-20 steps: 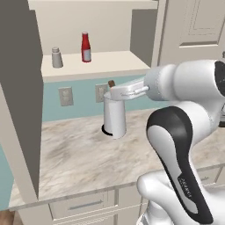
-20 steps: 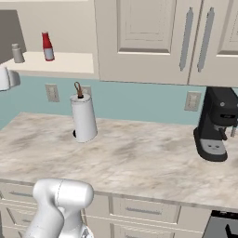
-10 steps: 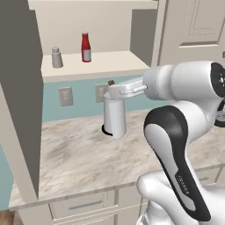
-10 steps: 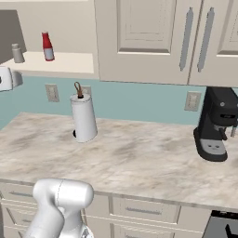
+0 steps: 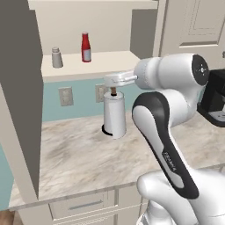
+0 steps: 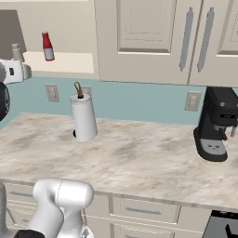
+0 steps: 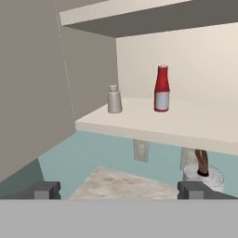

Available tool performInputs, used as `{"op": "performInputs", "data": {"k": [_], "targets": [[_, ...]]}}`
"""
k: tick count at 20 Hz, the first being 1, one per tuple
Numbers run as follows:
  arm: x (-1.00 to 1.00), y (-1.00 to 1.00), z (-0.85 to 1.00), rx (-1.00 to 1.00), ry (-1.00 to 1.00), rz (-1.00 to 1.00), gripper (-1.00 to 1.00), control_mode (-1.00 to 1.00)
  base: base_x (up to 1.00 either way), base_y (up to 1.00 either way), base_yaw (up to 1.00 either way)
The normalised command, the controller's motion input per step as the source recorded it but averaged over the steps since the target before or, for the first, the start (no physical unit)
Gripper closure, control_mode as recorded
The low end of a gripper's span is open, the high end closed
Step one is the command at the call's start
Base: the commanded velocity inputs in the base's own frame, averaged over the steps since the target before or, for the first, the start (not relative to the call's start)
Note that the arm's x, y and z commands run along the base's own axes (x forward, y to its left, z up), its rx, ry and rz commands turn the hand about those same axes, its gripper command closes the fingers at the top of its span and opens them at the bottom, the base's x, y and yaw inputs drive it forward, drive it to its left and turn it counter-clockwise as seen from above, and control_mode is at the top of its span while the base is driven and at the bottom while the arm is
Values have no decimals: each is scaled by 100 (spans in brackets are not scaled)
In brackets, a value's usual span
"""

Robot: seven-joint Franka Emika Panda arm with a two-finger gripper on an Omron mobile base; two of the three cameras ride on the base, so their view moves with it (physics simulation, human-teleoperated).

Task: Collect the paprika, ketchup, and shaker from the cabinet and place them next to the stove.

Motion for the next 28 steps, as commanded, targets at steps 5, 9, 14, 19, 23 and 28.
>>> {"op": "performInputs", "data": {"k": [5,9,14,19,23,28], "targets": [[58,-5,16,2,0,0,-100,-100,0,0,0],[53,-6,19,0,0,0,-100,-100,0,0,0],[47,-3,15,0,0,0,-100,-100,0,0,0],[46,-3,15,0,0,0,-100,-100,0,0,0],[46,0,16,0,0,-1,-100,-100,0,0,0],[52,0,14,0,0,-1,-100,-100,0,0,0]]}}
